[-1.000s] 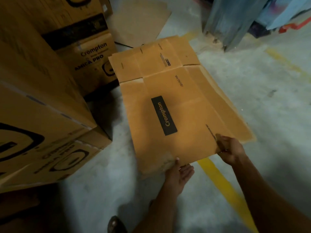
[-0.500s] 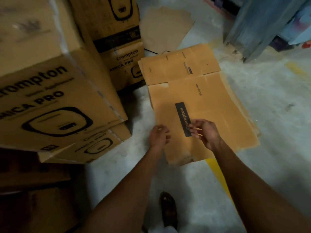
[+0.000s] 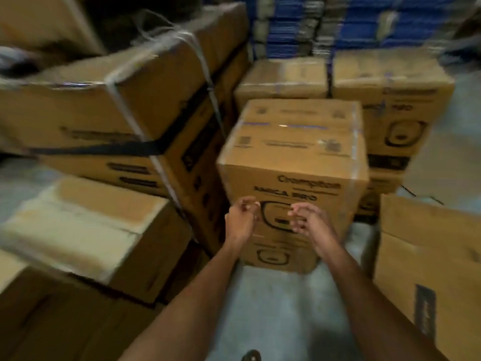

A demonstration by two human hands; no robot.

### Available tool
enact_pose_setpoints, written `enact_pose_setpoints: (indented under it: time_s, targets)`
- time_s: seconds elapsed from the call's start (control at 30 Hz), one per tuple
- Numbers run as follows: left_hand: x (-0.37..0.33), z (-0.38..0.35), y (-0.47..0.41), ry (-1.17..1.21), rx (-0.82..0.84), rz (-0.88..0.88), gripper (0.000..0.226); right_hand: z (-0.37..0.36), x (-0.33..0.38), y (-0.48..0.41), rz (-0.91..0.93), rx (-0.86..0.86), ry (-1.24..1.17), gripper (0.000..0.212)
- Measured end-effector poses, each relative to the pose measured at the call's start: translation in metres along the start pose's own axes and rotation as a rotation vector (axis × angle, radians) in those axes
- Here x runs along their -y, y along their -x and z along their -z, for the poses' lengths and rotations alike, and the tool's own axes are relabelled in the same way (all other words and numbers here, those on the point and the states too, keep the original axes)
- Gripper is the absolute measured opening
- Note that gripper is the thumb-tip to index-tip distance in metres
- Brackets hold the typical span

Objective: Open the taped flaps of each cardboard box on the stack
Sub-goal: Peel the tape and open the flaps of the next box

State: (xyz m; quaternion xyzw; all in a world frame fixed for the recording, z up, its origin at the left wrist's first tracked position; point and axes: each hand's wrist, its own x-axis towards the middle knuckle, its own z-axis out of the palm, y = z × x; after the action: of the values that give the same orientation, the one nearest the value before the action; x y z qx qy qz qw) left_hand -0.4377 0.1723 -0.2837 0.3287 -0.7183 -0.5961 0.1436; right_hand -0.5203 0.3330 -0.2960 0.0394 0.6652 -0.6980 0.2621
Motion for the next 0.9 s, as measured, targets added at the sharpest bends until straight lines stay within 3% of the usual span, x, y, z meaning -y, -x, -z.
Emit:
enact_pose_setpoints:
  time_s: [0.2, 0.33, 0.63, 0.77, 0.9]
  targets:
    - [-0.029, 0.178, 0.035, 0.176, -0.400, -0.016, 0.012, -0.166, 0.058, 0.035, 0.143, 0.382, 0.108, 0.014]
    - [-0.022, 0.258, 0.087, -0.026, -0.656, -0.047, 0.019, -0.245, 0.054, 0.071, 0.199, 0.565, 0.191, 0.014]
    - [-0.001, 0.375, 0.185, -0.231, -1.028, -0.170, 0.023, -0.371, 0.005, 0.157, 0.207, 0.895, 0.335, 0.015]
    - [0.044, 0.422, 0.215, -0.301, -1.260, 0.000, 0.034, -0.418, -0.015, 0.184, 0.276, 0.965, 0.476, 0.033]
    - [0.083, 0.446, 0.237, -0.173, -1.426, 0.315, 0.074, -0.453, -0.034, 0.192, 0.252, 0.963, 0.600, 0.064]
